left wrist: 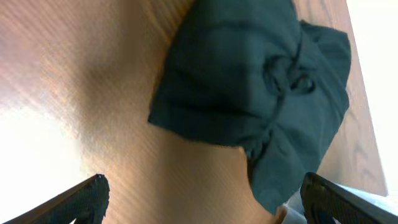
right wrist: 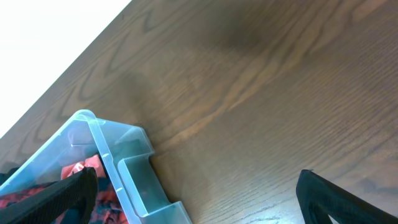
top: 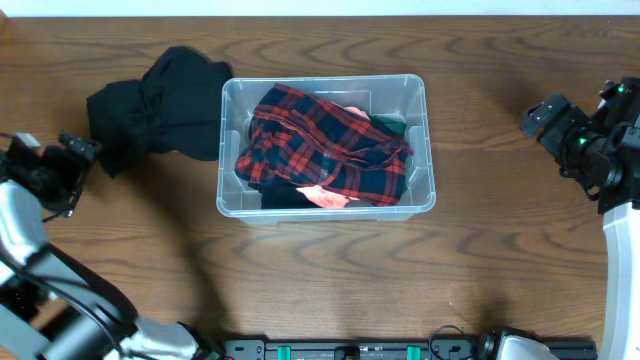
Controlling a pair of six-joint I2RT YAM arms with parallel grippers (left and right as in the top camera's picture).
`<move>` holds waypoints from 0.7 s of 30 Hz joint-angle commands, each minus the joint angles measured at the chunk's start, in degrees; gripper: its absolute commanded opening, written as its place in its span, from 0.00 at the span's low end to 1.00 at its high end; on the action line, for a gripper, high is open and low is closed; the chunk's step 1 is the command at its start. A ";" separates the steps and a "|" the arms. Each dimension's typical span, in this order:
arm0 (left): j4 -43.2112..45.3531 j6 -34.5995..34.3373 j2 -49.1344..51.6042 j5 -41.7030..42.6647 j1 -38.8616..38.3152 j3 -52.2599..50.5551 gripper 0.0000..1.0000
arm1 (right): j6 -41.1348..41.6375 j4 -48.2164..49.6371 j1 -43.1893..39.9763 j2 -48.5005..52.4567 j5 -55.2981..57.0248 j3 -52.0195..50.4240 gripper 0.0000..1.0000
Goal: Pack container
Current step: 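Reach the left gripper to the black garment and grasp it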
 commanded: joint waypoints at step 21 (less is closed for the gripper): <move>25.79 -7.50 21.51 15.12 -1.20 0.59 0.98 | 0.42 -0.02 -0.48 0.13 0.35 0.00 0.99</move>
